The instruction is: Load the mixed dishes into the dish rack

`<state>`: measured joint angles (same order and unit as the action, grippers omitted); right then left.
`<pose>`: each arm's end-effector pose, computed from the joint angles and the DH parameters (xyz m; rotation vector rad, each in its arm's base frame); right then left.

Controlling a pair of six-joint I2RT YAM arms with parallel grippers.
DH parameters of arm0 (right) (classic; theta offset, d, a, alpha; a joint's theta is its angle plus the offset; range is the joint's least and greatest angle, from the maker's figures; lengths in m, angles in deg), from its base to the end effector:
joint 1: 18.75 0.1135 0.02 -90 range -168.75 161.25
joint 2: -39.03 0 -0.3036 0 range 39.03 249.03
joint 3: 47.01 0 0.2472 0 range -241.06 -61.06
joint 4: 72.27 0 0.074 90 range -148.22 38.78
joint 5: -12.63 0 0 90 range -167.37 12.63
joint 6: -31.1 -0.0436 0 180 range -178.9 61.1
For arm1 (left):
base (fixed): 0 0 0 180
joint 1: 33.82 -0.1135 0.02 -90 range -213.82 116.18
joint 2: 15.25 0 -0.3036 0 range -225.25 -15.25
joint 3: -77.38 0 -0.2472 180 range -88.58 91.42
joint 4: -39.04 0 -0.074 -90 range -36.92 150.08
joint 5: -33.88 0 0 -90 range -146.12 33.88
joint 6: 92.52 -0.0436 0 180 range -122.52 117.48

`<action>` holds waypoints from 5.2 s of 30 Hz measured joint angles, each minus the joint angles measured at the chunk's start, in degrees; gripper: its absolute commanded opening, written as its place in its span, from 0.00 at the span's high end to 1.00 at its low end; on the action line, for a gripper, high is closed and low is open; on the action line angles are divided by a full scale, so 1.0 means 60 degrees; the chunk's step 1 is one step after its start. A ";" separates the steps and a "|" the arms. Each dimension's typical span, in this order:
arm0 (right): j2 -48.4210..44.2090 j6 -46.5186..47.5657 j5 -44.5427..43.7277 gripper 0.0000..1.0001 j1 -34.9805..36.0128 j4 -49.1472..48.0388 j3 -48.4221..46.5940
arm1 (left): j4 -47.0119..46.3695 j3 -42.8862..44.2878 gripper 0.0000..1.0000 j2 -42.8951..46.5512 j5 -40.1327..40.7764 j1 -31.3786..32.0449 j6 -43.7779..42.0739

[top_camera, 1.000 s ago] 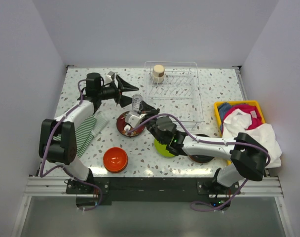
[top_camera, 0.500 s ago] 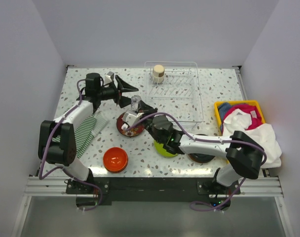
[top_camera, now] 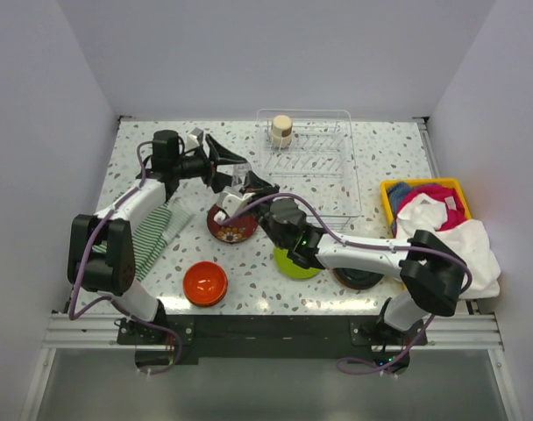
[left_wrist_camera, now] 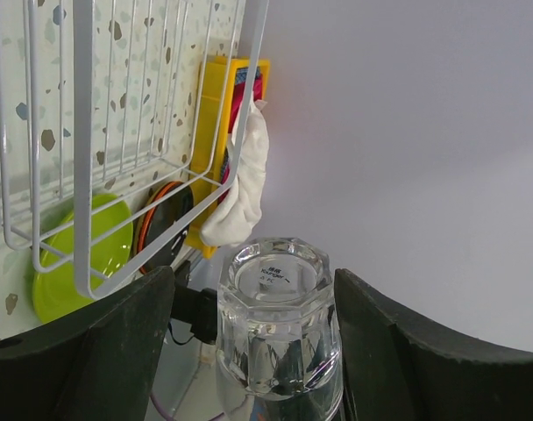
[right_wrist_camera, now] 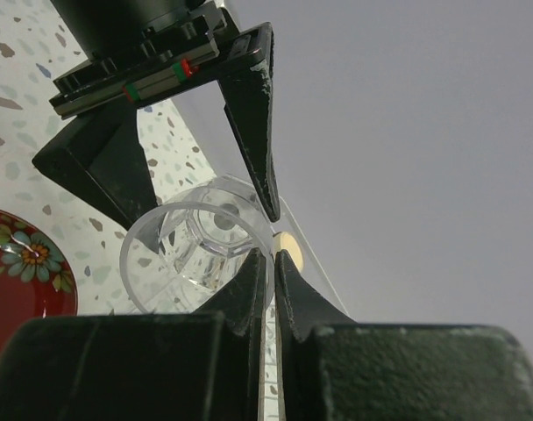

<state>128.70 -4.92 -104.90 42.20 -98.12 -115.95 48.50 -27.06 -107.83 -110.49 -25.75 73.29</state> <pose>0.1932 0.3064 0.3396 -1.0107 1.1042 -0.2574 0.3505 -0.0855 0.3001 -0.6602 2.2676 -1.7911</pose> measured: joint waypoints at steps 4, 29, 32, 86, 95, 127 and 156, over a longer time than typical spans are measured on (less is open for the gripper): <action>0.0171 0.0000 0.0004 1.00 0.0000 0.0000 -0.0109 | -0.0007 -0.0004 0.27 0.0004 -0.0098 0.0000 0.0007; -0.1759 -0.2448 -0.0036 0.17 -0.0266 0.5894 -0.0659 | -0.0758 0.3832 1.00 -0.2718 -0.0339 0.0055 -0.1836; -0.3005 -0.3654 0.0113 0.17 -0.0918 0.7544 -0.0663 | -0.0178 0.5781 1.00 -0.4011 0.0076 0.0131 -0.3228; -0.2051 -0.8000 0.0506 0.17 -0.5537 1.2280 -0.1832 | -0.4652 1.1318 0.95 -1.0510 0.6910 0.3916 -1.4506; -0.1749 -0.8113 0.0528 0.17 -0.5716 1.2200 -0.1825 | -0.3854 1.1318 0.47 -1.0520 0.6856 0.3909 -1.4936; 0.0787 -0.8389 0.2124 0.60 -0.7231 1.0364 -0.3748 | -0.3705 0.9504 0.22 -0.6918 0.6714 0.3799 -1.2794; 0.1155 -0.8298 0.8156 0.41 -0.7267 0.9479 -0.4823 | 0.3829 0.1137 0.53 0.0561 0.6929 0.2073 -1.4783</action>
<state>135.63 -54.71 -55.96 -1.41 -41.25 -144.89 71.48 -20.24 -104.46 -68.92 -13.31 -15.40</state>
